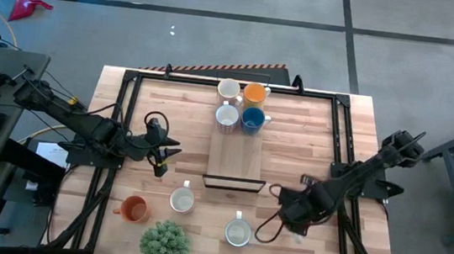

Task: Place coffee mugs
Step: Put the red cup on the shelf

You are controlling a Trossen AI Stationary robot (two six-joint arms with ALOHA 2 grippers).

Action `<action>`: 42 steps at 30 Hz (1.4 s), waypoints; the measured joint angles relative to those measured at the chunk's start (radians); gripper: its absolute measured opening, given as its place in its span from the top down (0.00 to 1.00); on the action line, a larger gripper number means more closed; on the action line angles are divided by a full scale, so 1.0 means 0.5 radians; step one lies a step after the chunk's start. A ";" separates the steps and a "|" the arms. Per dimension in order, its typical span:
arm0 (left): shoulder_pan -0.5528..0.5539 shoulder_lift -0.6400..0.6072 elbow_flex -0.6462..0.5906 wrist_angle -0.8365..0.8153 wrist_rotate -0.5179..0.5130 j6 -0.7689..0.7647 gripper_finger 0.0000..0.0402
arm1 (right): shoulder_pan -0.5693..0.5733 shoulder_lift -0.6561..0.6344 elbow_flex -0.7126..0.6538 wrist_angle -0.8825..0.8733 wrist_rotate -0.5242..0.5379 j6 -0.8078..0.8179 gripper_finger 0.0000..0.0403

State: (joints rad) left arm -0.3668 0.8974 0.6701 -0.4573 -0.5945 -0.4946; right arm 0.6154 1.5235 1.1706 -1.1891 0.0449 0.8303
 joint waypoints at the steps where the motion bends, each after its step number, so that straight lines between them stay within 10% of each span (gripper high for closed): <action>1: 0.000 0.000 0.000 0.000 0.000 0.000 0.75 | -0.014 -0.016 0.053 -0.115 0.031 0.003 1.00; 7: 0.000 0.000 0.000 0.001 0.000 0.001 0.75 | -0.162 -0.042 0.379 -0.748 0.346 0.055 1.00; 17: 0.000 0.000 0.001 -0.059 0.000 0.002 0.75 | -0.577 -0.070 0.652 -0.761 0.763 0.042 1.00; 42: 0.000 0.001 0.000 -0.256 0.011 0.227 0.75 | -1.207 0.416 0.676 -0.009 0.313 0.505 1.00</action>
State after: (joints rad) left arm -0.3668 0.8977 0.6701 -0.5853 -0.5889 -0.3812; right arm 0.0121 1.7317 1.5088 -1.1934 0.2014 1.0830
